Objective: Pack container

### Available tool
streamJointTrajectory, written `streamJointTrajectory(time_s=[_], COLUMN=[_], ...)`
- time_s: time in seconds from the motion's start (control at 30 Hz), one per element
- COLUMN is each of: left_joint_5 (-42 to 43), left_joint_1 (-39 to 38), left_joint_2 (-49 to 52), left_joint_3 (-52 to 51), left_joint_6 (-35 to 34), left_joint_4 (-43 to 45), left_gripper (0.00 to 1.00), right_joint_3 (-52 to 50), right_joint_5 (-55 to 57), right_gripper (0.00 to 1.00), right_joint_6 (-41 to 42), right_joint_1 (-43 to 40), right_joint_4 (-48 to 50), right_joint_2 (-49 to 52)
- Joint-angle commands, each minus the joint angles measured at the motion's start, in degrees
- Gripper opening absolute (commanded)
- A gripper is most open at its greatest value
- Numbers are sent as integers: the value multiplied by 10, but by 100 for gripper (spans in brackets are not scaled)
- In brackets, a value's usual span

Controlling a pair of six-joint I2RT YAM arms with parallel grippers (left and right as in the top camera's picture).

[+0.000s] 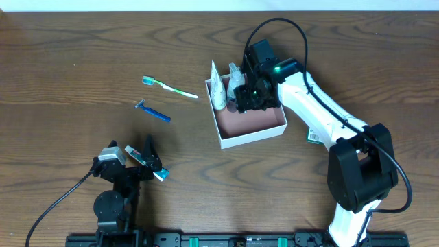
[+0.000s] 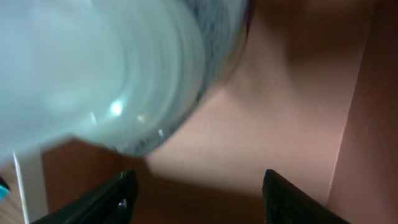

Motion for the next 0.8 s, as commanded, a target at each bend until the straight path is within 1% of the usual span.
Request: streamJointTrajectory(time_s=[0.0, 0.07, 0.17, 0.33, 0.77], left_joint_5=[10, 10, 10, 10, 10], left_joint_1=[0, 0, 0, 0, 0], left_joint_2=[-3, -3, -3, -3, -3], left_joint_3=[-10, -10, -10, -10, -10], left_joint_6=[9, 9, 10, 10, 9], left_joint_4=[-19, -19, -19, -19, -19], left_gripper=[98, 98, 98, 98, 98], right_joint_3=[10, 10, 10, 10, 10], right_joint_5=[5, 7, 40, 105, 176], right_gripper=[67, 67, 68, 68, 68], right_joint_6=[-61, -83, -83, -49, 12], right_joint_1=[3, 3, 2, 2, 1], right_joint_4=[-17, -27, -27, -15, 85], right_joint_2=[-10, -12, -14, -14, -14])
